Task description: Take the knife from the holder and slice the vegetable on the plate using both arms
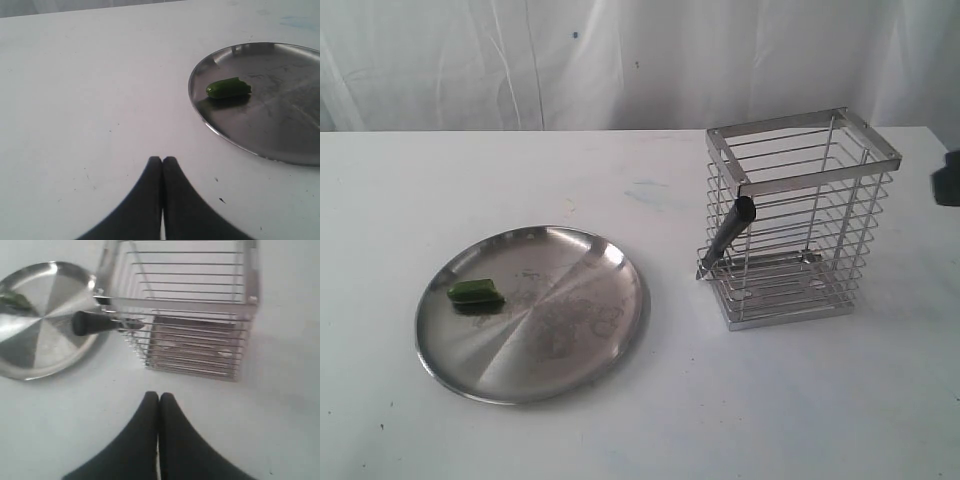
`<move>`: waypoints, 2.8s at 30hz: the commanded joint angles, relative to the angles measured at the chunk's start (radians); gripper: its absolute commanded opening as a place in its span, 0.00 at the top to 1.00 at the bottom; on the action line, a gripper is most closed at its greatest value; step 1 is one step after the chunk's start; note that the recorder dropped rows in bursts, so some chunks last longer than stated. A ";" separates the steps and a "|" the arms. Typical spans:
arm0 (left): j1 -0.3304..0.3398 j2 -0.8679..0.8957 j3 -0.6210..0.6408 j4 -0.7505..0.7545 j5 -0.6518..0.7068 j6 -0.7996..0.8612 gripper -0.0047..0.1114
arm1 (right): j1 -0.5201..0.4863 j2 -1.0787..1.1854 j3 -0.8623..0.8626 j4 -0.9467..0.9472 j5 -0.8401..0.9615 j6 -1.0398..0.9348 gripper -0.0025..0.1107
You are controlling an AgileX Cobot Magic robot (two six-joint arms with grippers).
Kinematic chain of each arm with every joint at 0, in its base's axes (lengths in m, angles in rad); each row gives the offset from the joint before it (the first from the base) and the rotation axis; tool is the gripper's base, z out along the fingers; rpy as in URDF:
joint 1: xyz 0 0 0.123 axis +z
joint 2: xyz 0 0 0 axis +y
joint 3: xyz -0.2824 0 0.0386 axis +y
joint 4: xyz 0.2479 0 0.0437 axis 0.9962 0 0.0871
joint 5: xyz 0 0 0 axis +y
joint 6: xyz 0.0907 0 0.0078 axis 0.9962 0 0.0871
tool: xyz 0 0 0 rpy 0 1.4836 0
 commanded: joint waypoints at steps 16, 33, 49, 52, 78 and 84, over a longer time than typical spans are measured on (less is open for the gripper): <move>0.001 -0.004 0.004 -0.002 -0.003 0.002 0.96 | 0.401 0.112 -0.093 -0.122 -0.095 0.265 0.98; 0.001 -0.004 0.004 -0.002 -0.003 0.002 0.96 | 0.401 0.281 -0.093 0.043 -0.079 -0.008 0.49; 0.001 -0.004 0.004 -0.002 -0.003 0.002 0.96 | 0.401 0.286 -0.093 0.043 -0.104 -0.023 0.49; 0.001 -0.004 0.004 -0.002 -0.003 0.002 0.96 | 0.401 0.286 -0.093 0.043 -0.103 -0.077 0.49; 0.001 -0.004 0.004 -0.002 -0.003 0.002 0.96 | 0.401 0.319 -0.117 -0.032 -0.227 0.227 0.51; 0.001 -0.004 0.004 -0.002 -0.003 0.002 0.96 | 0.401 0.354 -0.113 -0.117 -0.185 0.323 0.51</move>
